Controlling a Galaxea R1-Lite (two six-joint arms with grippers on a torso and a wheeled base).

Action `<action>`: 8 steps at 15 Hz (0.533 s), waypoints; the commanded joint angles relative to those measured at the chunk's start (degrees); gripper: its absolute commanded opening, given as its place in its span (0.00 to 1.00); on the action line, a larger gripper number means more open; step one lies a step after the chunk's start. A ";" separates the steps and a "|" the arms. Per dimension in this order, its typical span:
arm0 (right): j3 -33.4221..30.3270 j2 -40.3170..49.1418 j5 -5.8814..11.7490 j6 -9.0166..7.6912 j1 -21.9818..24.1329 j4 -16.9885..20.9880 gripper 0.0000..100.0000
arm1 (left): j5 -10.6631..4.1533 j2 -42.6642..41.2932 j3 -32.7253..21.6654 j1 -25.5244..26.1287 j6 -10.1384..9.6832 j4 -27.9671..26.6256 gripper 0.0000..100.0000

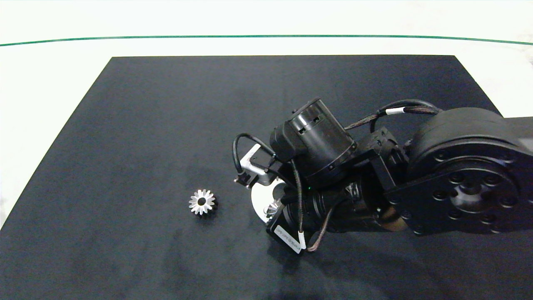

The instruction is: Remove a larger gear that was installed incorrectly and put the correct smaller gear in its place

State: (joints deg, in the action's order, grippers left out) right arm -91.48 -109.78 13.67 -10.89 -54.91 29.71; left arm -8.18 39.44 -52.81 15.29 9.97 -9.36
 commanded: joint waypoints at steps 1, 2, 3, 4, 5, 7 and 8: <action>-1.60 -2.46 0.75 -0.19 -0.03 0.17 0.25 | -0.08 -0.06 -0.01 0.01 0.05 -0.04 1.00; -2.04 -2.90 0.84 -0.19 -0.03 0.17 0.25 | -0.08 -0.15 -0.01 0.01 0.05 -0.04 1.00; -2.56 -3.51 0.92 -0.19 -0.03 0.17 0.25 | -0.08 -0.15 -0.01 0.01 0.05 -0.04 1.00; -2.83 -3.69 0.92 -0.19 -0.03 0.17 0.25 | -0.08 -0.15 -0.01 0.01 0.05 -0.04 1.00; -2.92 -4.13 0.92 -0.19 -0.03 0.17 0.25 | -0.08 -0.15 -0.01 0.01 0.05 -0.04 1.00; -3.53 -4.48 0.92 -0.19 -0.03 0.09 0.25 | -0.08 -0.15 -0.01 0.01 0.05 -0.04 1.00; -3.71 -4.83 1.01 -0.10 0.06 0.09 0.25 | -0.08 -0.15 0.08 0.01 0.05 -0.04 1.00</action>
State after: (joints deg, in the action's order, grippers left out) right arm -94.93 -113.99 14.63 -10.97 -54.91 29.65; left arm -8.18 39.17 -52.83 15.30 9.97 -9.36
